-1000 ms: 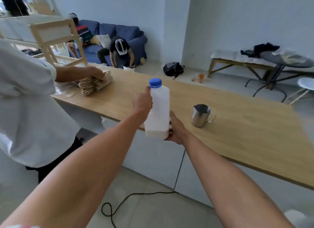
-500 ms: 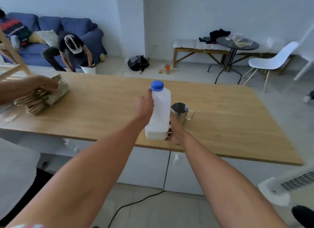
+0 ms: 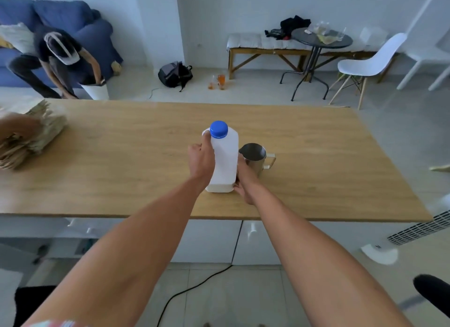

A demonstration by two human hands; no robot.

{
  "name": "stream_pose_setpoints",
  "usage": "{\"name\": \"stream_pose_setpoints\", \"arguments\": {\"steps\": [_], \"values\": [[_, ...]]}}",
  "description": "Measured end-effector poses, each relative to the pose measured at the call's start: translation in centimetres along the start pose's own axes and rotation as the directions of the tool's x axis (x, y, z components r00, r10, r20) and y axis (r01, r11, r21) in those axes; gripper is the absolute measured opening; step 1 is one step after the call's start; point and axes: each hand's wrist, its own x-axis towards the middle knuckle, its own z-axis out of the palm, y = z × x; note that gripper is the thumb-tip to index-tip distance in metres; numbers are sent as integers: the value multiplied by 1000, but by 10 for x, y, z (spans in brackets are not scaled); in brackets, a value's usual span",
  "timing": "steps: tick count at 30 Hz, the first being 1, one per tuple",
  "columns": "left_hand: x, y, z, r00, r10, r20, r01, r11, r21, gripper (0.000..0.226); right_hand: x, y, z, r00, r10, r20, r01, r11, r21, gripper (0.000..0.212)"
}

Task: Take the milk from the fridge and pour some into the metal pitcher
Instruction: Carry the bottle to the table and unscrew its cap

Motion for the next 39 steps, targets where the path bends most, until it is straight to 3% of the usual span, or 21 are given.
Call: {"name": "stream_pose_setpoints", "arguments": {"steps": [6, 8, 9, 10, 12, 14, 15, 16, 18, 21, 24, 31, 39], "values": [[6, 1, 6, 1000, 8, -14, -8, 1000, 3, 62, 6, -4, -3, 1000, 10, 8, -10, 1000, -14, 41], [6, 1, 6, 1000, 15, -9, -15, 1000, 2, 61, 3, -7, -2, 996, -42, -78, 38, 997, -61, 38], [6, 1, 6, 1000, 15, -4, -15, 1000, -4, 59, 2, -8, -1, 975, -138, -172, 117, 985, -129, 36], [7, 0, 7, 1000, 10, -3, -10, 1000, -7, 55, 1, -12, 0, 921, -277, -273, 214, 947, -239, 36], [7, -3, 6, 1000, -4, -2, 4, 1000, -15, 47, -5, -24, 2, 734, -569, -370, 354, 786, -506, 41], [6, -6, 5, 1000, 1, 12, -1, 999, -39, 39, -14, -47, 7, 556, -783, -280, 436, 562, -703, 42], [6, -8, 5, 1000, 10, 21, -9, 999, -52, 34, -17, -60, 11, 504, -844, -183, 451, 438, -778, 44], [6, -9, 5, 999, 18, 26, -16, 998, -62, 30, -18, -73, 16, 490, -868, -76, 436, 320, -841, 50], [6, -11, 7, 999, 29, 20, -28, 997, -70, 27, -16, -94, 26, 536, -841, 81, 333, 123, -935, 65], [7, -11, 7, 999, 51, 6, -51, 998, -41, 27, -11, -102, 39, 548, -814, 191, 195, -98, -976, 70], [10, -13, 8, 999, 38, -5, -38, 998, -40, 28, -5, -101, 40, 495, -831, 255, 187, -185, -965, 65], [17, -12, 12, 996, -46, -79, 41, 998, -57, 33, 6, -115, 33, 399, -810, 430, 349, -299, -888, 66], [14, -12, 11, 995, 94, -15, -92, 989, 116, 19, 13, -123, 25, 360, -744, 563, 449, -391, -803, 58]]}}
